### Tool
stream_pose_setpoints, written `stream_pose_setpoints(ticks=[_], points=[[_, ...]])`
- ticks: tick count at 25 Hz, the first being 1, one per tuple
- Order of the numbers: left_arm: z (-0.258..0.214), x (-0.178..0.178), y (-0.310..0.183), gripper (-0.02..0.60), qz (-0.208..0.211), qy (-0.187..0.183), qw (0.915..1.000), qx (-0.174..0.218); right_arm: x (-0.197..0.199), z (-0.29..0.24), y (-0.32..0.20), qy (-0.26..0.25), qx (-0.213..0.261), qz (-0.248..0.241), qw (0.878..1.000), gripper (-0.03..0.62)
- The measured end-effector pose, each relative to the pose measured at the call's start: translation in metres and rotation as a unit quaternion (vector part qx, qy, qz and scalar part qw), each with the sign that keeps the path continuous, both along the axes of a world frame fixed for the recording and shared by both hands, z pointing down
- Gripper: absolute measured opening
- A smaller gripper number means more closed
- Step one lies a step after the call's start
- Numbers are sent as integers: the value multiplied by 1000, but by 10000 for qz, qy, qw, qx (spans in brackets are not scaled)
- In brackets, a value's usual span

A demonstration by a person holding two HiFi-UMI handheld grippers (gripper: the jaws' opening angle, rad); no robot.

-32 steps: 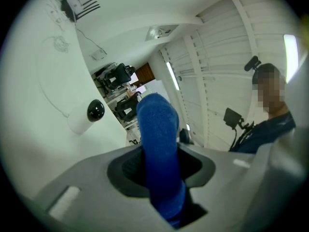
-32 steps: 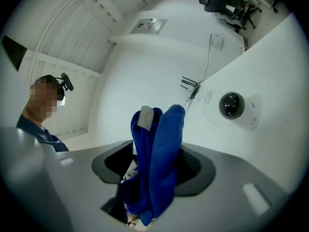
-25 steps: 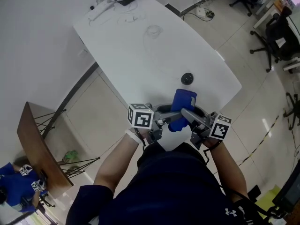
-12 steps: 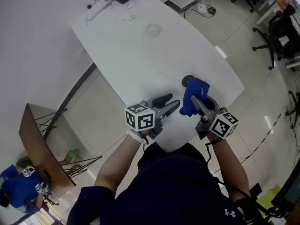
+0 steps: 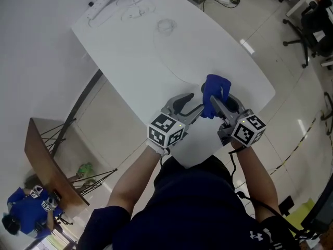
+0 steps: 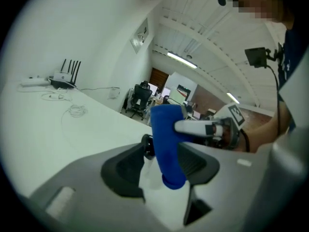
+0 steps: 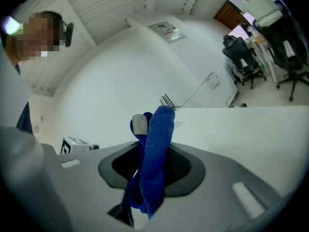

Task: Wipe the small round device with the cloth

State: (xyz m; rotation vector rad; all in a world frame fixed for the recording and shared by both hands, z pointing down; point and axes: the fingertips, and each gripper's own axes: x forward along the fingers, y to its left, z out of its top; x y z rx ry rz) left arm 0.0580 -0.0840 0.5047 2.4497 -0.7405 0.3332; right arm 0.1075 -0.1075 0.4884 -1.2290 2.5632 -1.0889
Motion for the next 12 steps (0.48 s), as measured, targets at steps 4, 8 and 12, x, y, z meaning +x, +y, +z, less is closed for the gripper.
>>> stream_pose_setpoints(ticks=[4,8,12], points=[[8,5,-14,216,-155,96,9997,-135,30,8,-9,-1116,-552,544,9907,135],[14,13,-17,216,-131,32,9998,-171,56,27,-7,-2218,-943,746,9677,135],[23,13,-22,218,-136,-16,9995,-272,70,57,-5,-2634,-1321,1021,9501,135]])
